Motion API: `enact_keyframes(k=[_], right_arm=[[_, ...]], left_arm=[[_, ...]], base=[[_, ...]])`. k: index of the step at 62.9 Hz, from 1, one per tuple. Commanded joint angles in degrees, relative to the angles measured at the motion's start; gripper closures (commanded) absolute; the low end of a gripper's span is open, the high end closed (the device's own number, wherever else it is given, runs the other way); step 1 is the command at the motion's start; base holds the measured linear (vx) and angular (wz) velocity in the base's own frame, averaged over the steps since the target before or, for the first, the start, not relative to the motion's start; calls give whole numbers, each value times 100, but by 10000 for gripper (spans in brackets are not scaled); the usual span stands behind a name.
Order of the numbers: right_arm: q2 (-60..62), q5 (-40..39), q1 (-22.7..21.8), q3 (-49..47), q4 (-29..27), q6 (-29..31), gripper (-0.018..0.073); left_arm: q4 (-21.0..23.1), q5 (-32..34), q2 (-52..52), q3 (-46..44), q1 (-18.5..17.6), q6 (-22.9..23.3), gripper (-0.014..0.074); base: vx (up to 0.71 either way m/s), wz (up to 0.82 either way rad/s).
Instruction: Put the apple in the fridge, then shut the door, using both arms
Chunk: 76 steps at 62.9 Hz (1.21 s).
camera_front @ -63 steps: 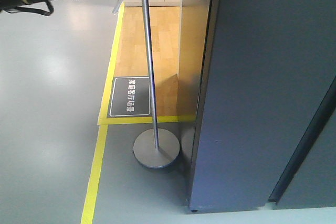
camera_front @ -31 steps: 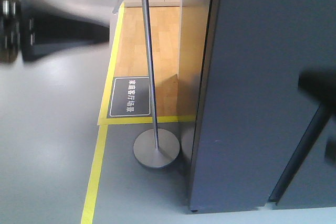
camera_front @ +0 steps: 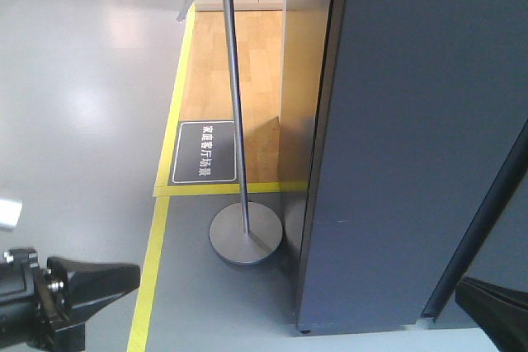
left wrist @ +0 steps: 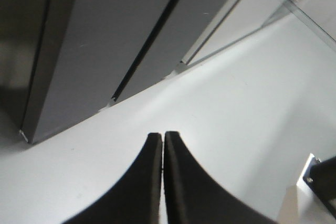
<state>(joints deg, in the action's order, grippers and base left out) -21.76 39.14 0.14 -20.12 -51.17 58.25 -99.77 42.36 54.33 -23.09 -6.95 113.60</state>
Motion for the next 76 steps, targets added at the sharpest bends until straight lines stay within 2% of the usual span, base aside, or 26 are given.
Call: enact_keyframes(k=[1,16,33,39,45,52,58,62,67,70,73,76], right_arm=[[-39,-179,-12,-133,-236,16,564],[-39,-121,-12,-133,-249,16,563],[-39,-110,-12,-133,-249,16,563],[-39,-102,-12,-133,-249,16,563],[-39,-97,-12,-133,-249,16,563],[-39,-97,-12,-133,-249,16,563],[-39,-97,-12,-133,-249,21,563],[-39,-97,-12,-133,-249,28,563],[-39,-85,-12,-133,-249,27,563],[-39,-80,-12,-133,-249,27,563],[-39,-80,-12,-133,-249,27,563],[-39,-73,-12,-133,-249,27,563]], left_arm=[[649,-178,-64,53,-38,-33,604],[1016,42,-64,54,-38,-33,604],[1305,1062,-64,54,-38,-13,604],[1981,1150,-64,54,-38,179,604],[3116,1144,-64,54,-38,558,604],[4321,1139,-64,54,-38,585,604],[4853,1179,-50,54,-38,573,604],[4891,1173,-50,66,-38,535,604],[4849,1102,-50,140,-38,108,604],[4901,1072,-50,247,-38,-442,604],[5046,979,-50,388,-38,-1192,604],[5279,759,-50,555,-38,-2273,604]], base=[[0,0],[0,0],[0,0],[0,0],[0,0],[0,0],[0,0],[0,0],[0,0],[0,0],[0,0],[0,0]])
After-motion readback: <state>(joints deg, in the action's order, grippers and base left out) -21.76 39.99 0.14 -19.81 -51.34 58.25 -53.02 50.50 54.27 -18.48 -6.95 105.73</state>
